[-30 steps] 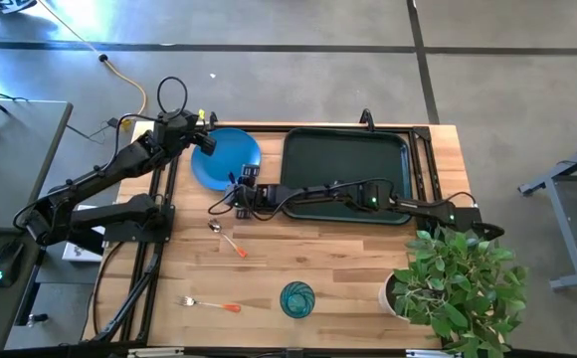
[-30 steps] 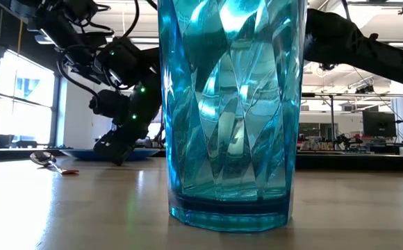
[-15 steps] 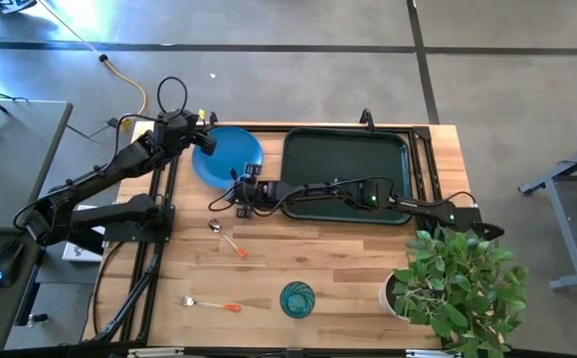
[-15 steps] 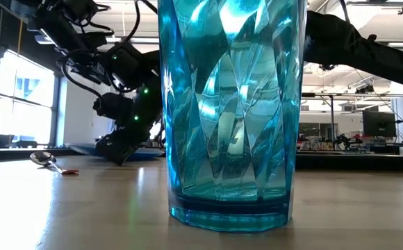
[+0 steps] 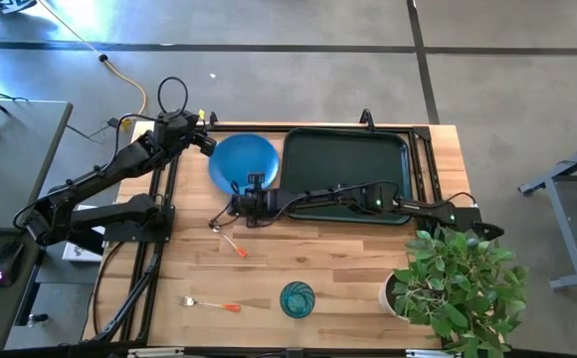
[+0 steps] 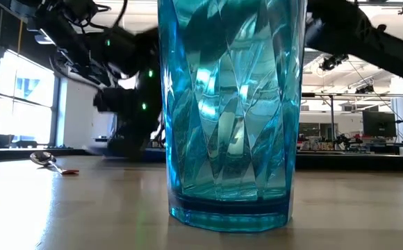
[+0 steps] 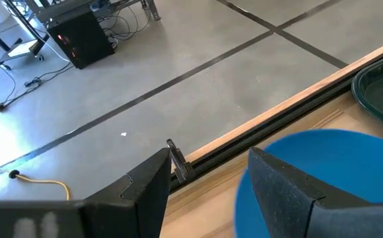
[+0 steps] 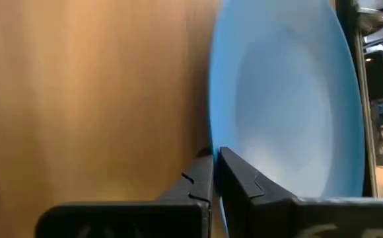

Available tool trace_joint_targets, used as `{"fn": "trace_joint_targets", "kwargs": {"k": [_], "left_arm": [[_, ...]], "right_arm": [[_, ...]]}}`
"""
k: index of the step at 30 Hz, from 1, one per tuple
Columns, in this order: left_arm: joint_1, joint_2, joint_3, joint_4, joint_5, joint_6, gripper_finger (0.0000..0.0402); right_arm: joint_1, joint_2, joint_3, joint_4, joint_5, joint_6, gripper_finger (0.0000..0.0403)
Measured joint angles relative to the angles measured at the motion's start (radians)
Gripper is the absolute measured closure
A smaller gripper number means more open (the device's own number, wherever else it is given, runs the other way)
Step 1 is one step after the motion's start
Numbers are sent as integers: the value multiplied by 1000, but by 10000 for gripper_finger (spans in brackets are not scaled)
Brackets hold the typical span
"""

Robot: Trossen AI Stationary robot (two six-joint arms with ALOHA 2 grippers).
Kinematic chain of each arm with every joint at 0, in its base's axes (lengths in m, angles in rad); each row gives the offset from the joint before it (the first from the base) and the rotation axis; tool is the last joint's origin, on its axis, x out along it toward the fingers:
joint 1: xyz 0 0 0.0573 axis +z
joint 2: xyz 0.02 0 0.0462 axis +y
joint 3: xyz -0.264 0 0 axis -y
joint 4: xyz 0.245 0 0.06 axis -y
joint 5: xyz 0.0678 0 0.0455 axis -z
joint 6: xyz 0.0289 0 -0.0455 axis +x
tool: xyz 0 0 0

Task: Pick and place plate/cup/fork/spoon on tray
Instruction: Put the blue plate on the centre of the green serving tray

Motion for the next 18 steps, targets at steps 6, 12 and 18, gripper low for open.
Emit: {"fn": "trace_joint_targets", "kwargs": {"k": [6, 12, 18], "left_arm": [[-1, 0, 0, 0, -1, -7, 209], [-1, 0, 0, 0, -1, -7, 209], [-1, 0, 0, 1, -9, -7, 209]], "right_arm": [[14, -32, 2, -26, 47, 1, 403], [17, -39, 2, 8, 139, -46, 403], [18, -40, 3, 94, 71, -52, 403]]}}
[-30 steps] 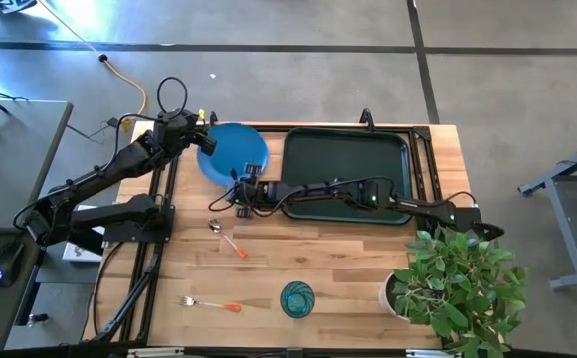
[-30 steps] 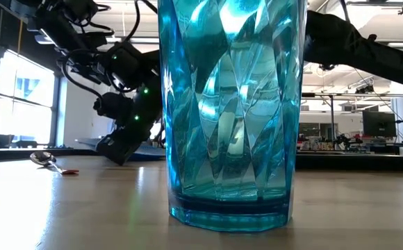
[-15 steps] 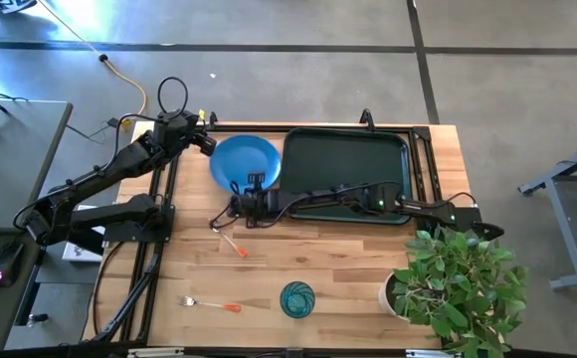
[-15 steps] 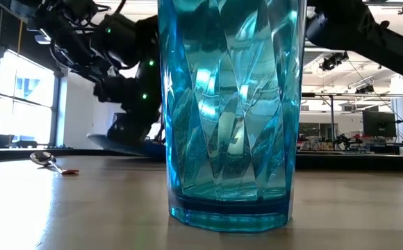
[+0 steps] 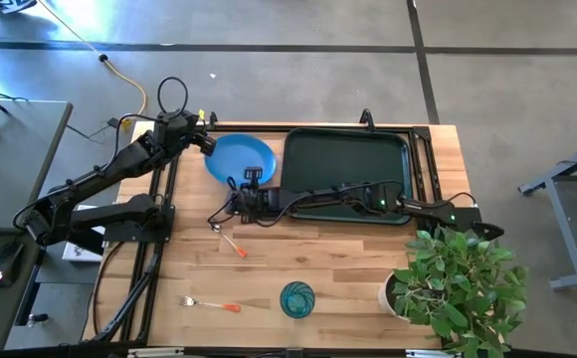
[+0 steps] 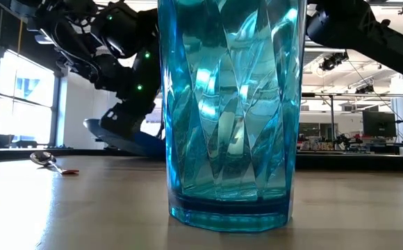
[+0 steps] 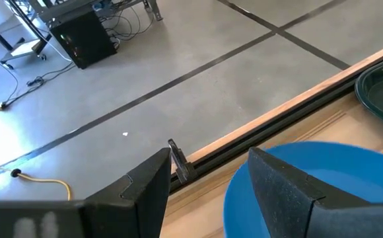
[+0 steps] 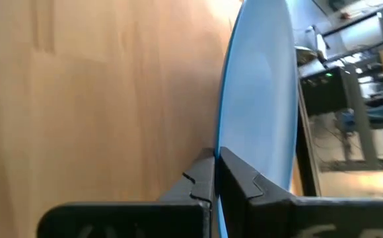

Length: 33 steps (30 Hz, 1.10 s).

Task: Pick and place plate/cup/fork/spoon on tray
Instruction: Put the blue plate on the centre of the green serving tray

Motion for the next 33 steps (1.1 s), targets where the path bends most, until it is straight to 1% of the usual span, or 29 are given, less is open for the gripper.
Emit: {"fn": "trace_joint_targets", "kwargs": {"k": [5, 8, 13, 15, 18, 20, 22, 29, 33], "left_arm": [[0, 0, 0, 0, 0, -1, 209], [0, 0, 0, 0, 0, -3, 209], [-2, 0, 0, 0, 2, -4, 209], [-5, 0, 0, 0, 2, -3, 209], [-14, -2, 0, -2, 3, -3, 209], [-19, -9, 0, -7, 3, -3, 209], [-25, -17, 0, -11, 4, -3, 209], [-28, -60, 0, -18, 2, -2, 209], [-28, -76, 0, -32, 1, -1, 209]], "right_arm": [[20, -8, 0, -2, -71, 15, 403], [35, -32, 0, -9, -67, 25, 403], [64, -73, 2, -19, 18, -16, 403], [73, -89, 2, -29, 65, -34, 403], [83, -103, 3, -98, 156, -39, 403], [83, -105, 3, -183, 213, 2, 403], [81, -112, 3, -269, 246, 63, 403], [75, -127, 3, -511, 274, 270, 403], [76, -127, 0, -719, 273, 448, 403]]}}
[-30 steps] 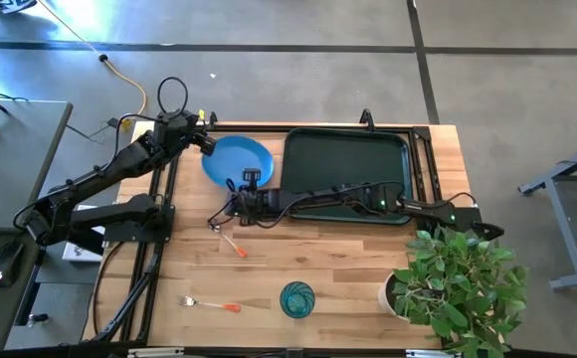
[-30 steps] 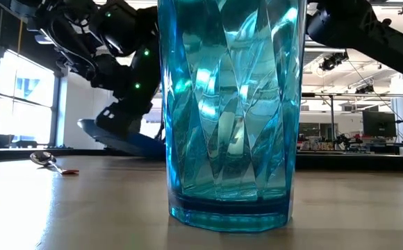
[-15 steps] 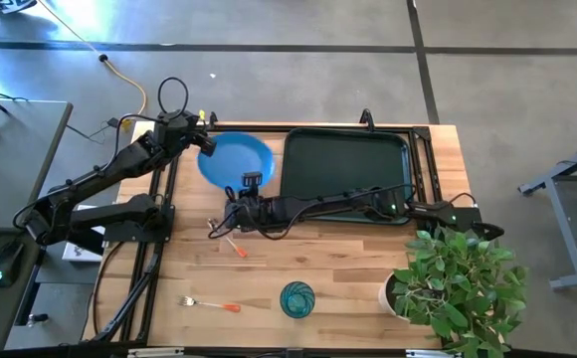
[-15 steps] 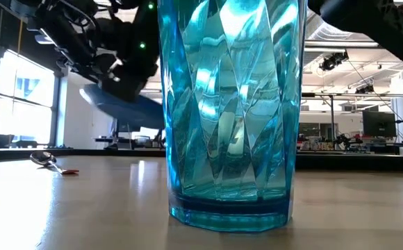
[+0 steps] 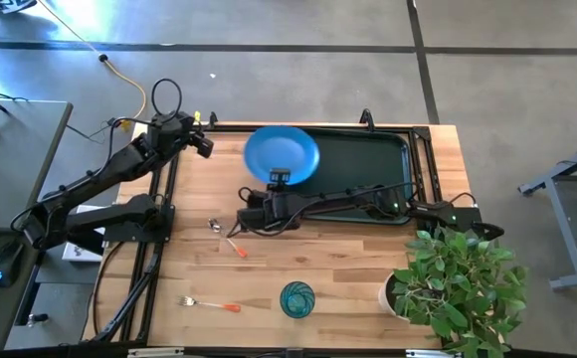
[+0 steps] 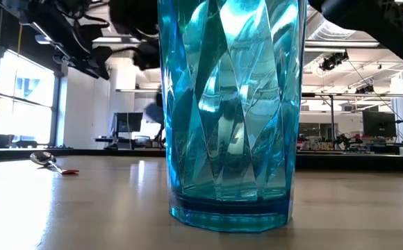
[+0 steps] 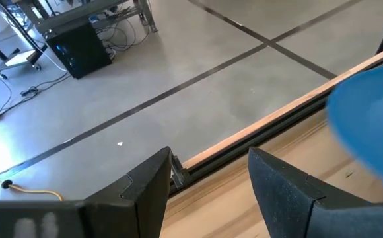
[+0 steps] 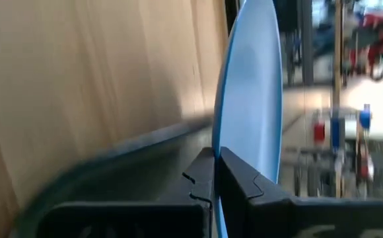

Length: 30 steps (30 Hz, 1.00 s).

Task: Pick and place plate/cup/fork/spoon on tray
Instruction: Put the blue plate on the centre of the green serving tray

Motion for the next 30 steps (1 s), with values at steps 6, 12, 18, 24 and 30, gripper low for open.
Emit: {"fn": "trace_joint_targets", "kwargs": {"k": [6, 12, 18, 24, 30], "left_arm": [[0, -3, 0, -6, 0, -3, 209], [-6, -6, 0, -16, 5, -18, 209], [-10, -7, 0, -11, 11, -18, 209], [-10, -7, 0, 3, 11, -19, 209], [-10, -7, 0, 3, 11, -26, 209]], "right_arm": [[-4, -11, -51, -267, 21, 385, 403], [-10, -112, -258, -262, -69, 493, 403], [-23, -313, -603, -69, -119, 577, 403], [-25, -479, -903, 243, -180, 577, 403], [-35, -532, -1083, 386, -210, 591, 403]]}}
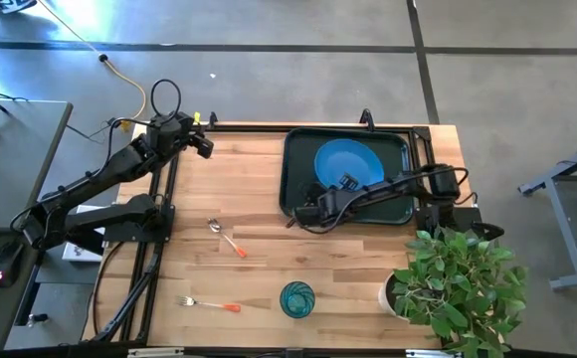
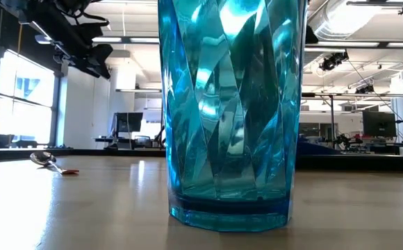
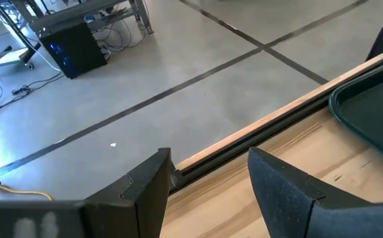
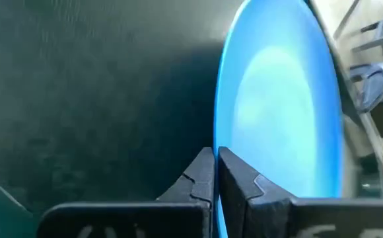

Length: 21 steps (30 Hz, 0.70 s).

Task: Pick and place plate/cup/fork/spoon on tray
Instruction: Put the blue plate on the centre of the green serving tray

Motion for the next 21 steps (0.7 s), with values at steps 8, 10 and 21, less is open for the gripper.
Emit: {"fn": "trace_joint_targets", "kwargs": {"k": [8, 10, 21], "left_arm": [[0, 1, 0, 11, 0, -1, 209], [0, 1, 0, 12, 0, -3, 209], [0, 9, 0, 6, 0, -27, 209]], "right_arm": [[-19, 2, -25, 34, -6, -18, 403], [-19, 2, -25, 57, -27, -33, 403], [-18, 3, -24, 119, -133, -115, 402]]}}
